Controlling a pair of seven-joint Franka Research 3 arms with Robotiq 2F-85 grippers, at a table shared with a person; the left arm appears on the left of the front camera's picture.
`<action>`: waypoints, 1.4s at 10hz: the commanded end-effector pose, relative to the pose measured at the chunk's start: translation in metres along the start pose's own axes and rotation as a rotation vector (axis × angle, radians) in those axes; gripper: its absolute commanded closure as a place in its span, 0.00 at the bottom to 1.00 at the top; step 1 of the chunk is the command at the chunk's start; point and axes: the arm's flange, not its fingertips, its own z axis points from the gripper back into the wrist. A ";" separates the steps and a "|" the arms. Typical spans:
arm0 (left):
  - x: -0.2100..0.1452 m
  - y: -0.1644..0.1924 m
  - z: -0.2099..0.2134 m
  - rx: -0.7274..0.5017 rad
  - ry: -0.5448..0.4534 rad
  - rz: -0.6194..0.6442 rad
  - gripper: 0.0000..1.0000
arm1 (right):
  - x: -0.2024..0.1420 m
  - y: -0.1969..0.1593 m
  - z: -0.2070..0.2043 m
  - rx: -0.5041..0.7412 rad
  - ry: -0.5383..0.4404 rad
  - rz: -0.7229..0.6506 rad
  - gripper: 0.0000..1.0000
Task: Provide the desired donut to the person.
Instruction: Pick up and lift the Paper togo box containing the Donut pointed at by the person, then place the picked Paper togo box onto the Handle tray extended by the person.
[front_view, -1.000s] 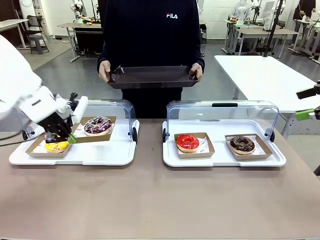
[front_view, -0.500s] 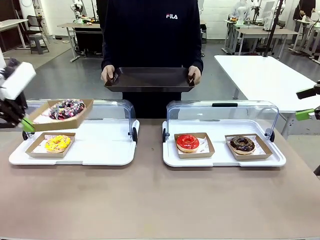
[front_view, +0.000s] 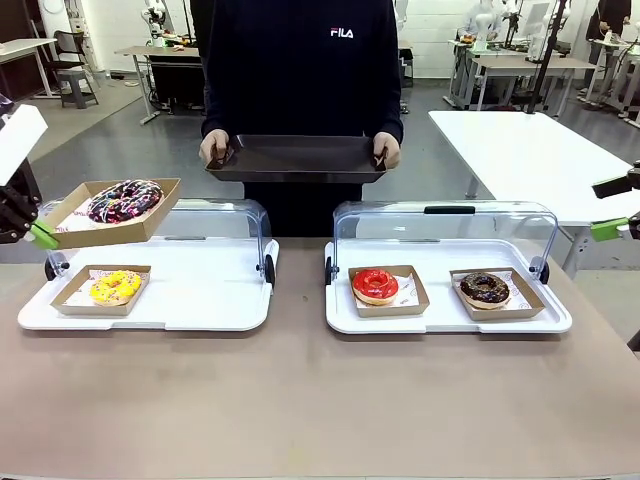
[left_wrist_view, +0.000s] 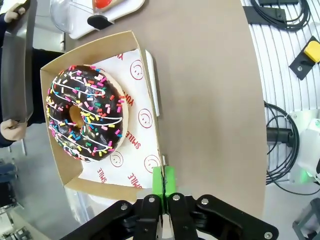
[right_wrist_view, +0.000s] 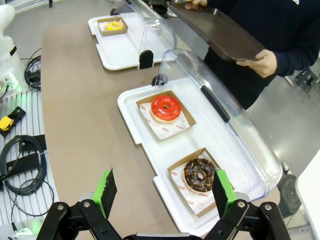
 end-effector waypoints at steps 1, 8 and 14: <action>-0.001 -0.001 0.000 -0.005 0.011 0.007 1.00 | 0.000 -0.002 -0.002 0.010 -0.026 0.002 0.00; -0.001 -0.001 0.000 -0.005 0.011 0.007 1.00 | 0.000 -0.002 -0.002 0.010 -0.026 0.002 0.00; -0.001 -0.001 0.000 -0.005 0.011 0.007 1.00 | 0.000 -0.002 -0.002 0.010 -0.026 0.002 0.00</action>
